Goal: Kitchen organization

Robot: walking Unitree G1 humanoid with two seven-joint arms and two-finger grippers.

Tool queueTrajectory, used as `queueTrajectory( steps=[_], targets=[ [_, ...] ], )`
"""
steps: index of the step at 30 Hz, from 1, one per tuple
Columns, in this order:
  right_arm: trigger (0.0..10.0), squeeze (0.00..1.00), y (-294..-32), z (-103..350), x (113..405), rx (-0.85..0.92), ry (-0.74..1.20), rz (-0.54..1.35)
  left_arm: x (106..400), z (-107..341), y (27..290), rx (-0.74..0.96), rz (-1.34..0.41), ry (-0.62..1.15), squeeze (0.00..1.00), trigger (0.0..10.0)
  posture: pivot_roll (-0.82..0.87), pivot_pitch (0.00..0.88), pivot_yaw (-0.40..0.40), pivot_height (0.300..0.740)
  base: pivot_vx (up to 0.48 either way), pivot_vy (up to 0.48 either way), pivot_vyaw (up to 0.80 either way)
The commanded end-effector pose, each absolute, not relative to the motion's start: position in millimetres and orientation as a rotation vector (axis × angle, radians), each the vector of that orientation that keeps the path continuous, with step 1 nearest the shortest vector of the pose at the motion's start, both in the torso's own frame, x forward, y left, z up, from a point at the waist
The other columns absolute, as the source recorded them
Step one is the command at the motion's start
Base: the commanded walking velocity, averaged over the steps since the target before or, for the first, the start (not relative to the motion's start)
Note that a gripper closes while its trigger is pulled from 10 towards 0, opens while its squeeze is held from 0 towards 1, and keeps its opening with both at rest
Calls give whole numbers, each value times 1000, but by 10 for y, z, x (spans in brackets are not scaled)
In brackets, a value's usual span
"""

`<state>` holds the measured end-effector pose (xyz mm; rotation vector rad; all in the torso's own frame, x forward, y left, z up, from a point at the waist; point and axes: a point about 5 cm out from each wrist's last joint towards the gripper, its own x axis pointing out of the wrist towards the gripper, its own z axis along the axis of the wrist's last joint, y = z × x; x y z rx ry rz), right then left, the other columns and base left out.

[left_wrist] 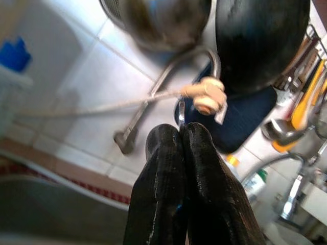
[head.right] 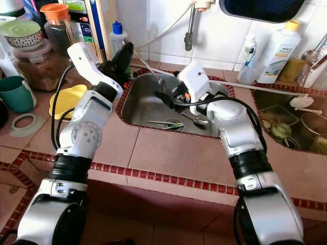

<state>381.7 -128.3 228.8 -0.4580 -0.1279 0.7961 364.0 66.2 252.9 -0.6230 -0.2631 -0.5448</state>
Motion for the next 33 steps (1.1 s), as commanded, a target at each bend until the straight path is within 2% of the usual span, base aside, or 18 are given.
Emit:
queueTrajectory(
  steps=[1,11,12,13,14,15,19,23,27,31,33],
  targets=[
    [10000,0,-1252,2340,3838,-501,-148,826,3595,2576,591,-613,-579,-262,0,0,-7,41,-32,740,0,0,0],
    [10000,0,-1156,2273,3933,-613,-152,792,3513,2550,438,-593,-632,-219,0,0,-3,43,-32,740,0,0,0],
    [8275,0,-1157,2261,3940,-625,-148,784,3508,2552,433,-594,-632,-216,0,0,-1,44,-33,740,0,0,0],
    [8275,0,-1157,2261,3940,-625,-148,784,3508,2552,433,-594,-632,-216,0,0,-1,44,-33,740,0,0,0],
    [2863,0,-1161,2243,3951,-649,-143,771,3504,2551,427,-589,-627,-213,0,0,-1,45,-33,740,0,0,0],
    [0,0,-1176,2216,3973,-696,-132,731,3497,2540,419,-585,-612,-203,0,0,-1,46,-34,740,0,0,0],
    [0,0,-1190,2199,3994,-726,-121,695,3491,2526,415,-585,-599,-198,0,0,-2,47,-34,740,0,0,0],
    [0,0,-1271,2205,4079,-785,-114,525,3479,2494,426,-588,-549,-180,0,0,-1,49,-39,740,0,0,0],
    [0,0,-1273,2212,4110,-780,-122,438,3482,2456,432,-607,-514,-157,0,0,2,50,-39,740,0,0,0],
    [0,0,-1234,2193,4112,-763,-122,432,3479,2441,429,-624,-503,-148,0,39,3,49,-40,740,0,0,0],
    [0,0,-1174,2164,4110,-764,-122,435,3475,2426,425,-625,-497,-141,0,549,3,48,-41,740,0,0,0]
  ],
)
